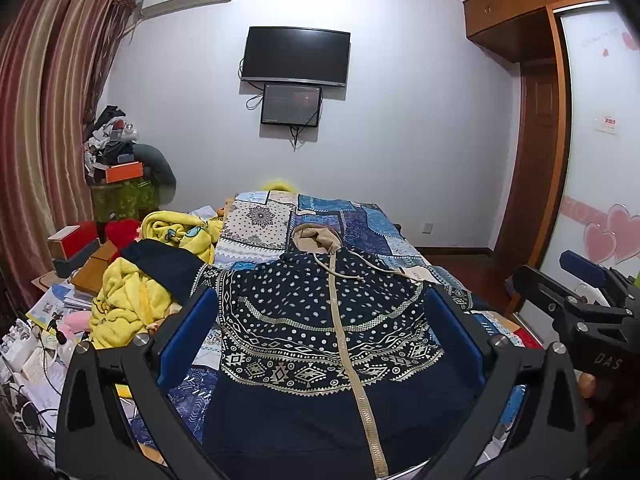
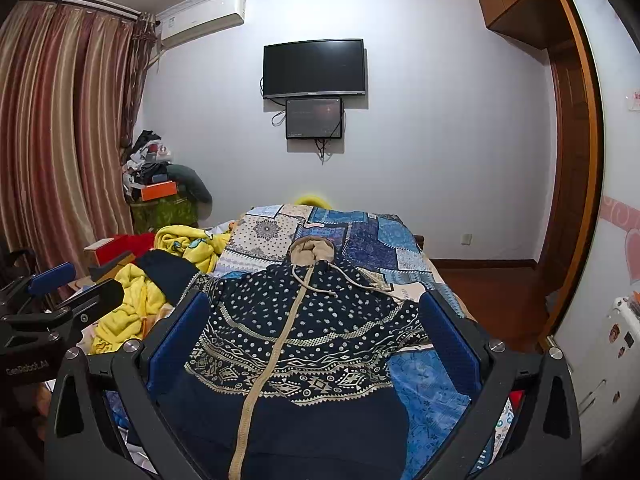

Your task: Fold large clothes

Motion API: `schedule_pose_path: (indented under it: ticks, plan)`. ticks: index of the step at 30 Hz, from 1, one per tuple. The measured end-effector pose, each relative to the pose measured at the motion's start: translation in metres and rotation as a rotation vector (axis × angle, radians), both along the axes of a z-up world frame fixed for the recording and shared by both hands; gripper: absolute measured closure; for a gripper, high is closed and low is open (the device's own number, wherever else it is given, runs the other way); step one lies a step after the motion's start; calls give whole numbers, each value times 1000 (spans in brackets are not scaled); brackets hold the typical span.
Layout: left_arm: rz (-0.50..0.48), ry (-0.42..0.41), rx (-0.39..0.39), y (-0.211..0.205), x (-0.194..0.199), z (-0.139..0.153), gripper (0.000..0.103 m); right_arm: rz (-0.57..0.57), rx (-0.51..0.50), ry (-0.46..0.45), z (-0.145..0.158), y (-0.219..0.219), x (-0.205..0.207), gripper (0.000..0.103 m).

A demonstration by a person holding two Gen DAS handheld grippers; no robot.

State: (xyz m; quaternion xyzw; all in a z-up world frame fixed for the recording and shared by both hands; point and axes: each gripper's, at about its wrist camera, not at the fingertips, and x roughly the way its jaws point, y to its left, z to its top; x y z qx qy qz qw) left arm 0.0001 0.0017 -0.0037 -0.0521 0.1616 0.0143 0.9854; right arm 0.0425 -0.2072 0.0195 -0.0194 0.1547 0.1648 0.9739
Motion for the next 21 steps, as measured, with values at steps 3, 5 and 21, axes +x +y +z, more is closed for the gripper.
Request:
schedule_pose_path:
  ticks: [3, 5, 21]
  plan:
    - [0, 0, 1, 0, 0, 0, 0, 2, -1, -2, -1, 1, -1, 0]
    - [-1, 0, 0, 0, 0, -1, 0, 2, -2, -3, -1, 0, -1, 0]
    - [0, 1, 2, 0, 0, -1, 0, 4, 6, 6, -2, 1, 0, 0]
